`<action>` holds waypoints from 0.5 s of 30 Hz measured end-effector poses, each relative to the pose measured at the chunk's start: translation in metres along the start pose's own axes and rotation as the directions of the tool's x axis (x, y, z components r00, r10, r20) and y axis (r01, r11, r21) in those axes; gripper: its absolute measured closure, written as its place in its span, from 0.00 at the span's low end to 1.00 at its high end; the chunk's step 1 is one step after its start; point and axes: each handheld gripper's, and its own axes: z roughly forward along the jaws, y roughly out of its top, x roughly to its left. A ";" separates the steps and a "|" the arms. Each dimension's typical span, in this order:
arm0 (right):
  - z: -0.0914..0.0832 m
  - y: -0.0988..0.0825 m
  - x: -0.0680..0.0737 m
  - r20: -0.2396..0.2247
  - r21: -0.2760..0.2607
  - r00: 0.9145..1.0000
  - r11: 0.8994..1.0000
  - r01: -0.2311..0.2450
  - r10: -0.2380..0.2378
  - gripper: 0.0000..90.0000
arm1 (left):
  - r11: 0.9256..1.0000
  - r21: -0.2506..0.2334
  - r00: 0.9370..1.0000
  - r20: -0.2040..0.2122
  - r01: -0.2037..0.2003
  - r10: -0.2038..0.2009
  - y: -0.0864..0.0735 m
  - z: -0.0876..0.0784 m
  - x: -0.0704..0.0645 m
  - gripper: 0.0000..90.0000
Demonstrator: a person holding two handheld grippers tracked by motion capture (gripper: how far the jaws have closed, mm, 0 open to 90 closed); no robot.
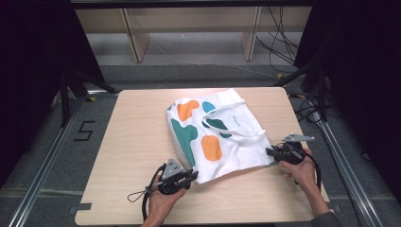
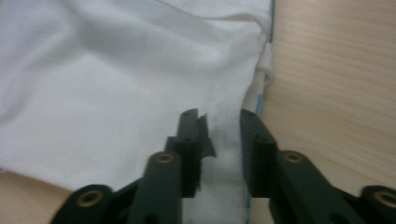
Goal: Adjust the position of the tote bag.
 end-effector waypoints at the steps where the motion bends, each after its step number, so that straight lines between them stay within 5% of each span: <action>1: -0.003 0.001 0.002 0.001 -0.010 1.000 1.000 0.018 -0.018 0.91 | 1.000 -0.005 1.000 -0.023 -0.017 0.017 0.002 -0.004 0.005 0.92; 2: -0.004 0.001 0.007 -0.031 -0.017 0.999 1.000 0.008 -0.008 0.92 | 1.000 -0.005 0.999 -0.035 -0.028 0.028 0.004 -0.006 0.008 0.92; 3: -0.005 0.000 0.009 -0.031 -0.020 0.997 0.998 0.063 -0.064 0.94 | 0.999 -0.007 0.999 -0.038 -0.031 0.031 0.004 -0.008 0.013 0.92; 6: -0.007 -0.003 0.023 -0.060 -0.007 0.997 0.998 0.055 -0.056 0.95 | 1.000 -0.003 0.997 -0.077 -0.031 0.031 0.005 -0.012 0.023 0.93; 7: -0.009 -0.004 0.025 -0.080 -0.004 0.992 0.995 0.099 -0.100 0.95 | 1.000 -0.001 0.995 -0.098 -0.029 0.028 0.006 -0.014 0.032 0.93; 8: -0.011 -0.008 0.034 -0.112 -0.015 0.990 0.996 0.089 -0.090 0.95 | 1.000 -0.004 0.995 -0.098 -0.030 0.029 0.007 -0.015 0.039 0.93; 9: -0.014 -0.012 0.045 -0.130 0.008 0.987 0.995 0.097 -0.095 0.96 | 1.000 -0.016 0.991 -0.134 0.015 -0.017 0.008 -0.018 0.052 0.93; 10: -0.014 -0.013 0.048 -0.139 -0.005 0.981 0.991 0.134 -0.133 0.96 | 1.000 -0.016 0.989 -0.151 -0.006 0.004 0.010 -0.019 0.060 0.93; 11: -0.015 -0.015 0.057 -0.163 0.009 0.982 0.995 0.101 -0.098 0.96 | 1.000 -0.022 0.986 -0.168 0.000 -0.004 0.010 -0.019 0.066 0.93; 12: -0.015 -0.015 0.060 -0.166 0.000 0.976 0.990 0.140 -0.138 0.96 | 1.000 -0.025 0.983 -0.185 -0.001 -0.003 0.012 -0.019 0.073 0.93; 14: -0.017 -0.019 0.074 -0.213 -0.007 0.969 0.992 0.123 -0.121 0.96 | 1.000 -0.022 0.981 -0.194 -0.010 0.005 0.014 -0.019 0.079 0.93; 15: -0.016 -0.020 0.078 -0.203 -0.030 0.967 0.988 0.148 -0.151 0.97 | 0.999 -0.029 0.976 -0.219 -0.026 0.019 0.016 -0.016 0.091 0.93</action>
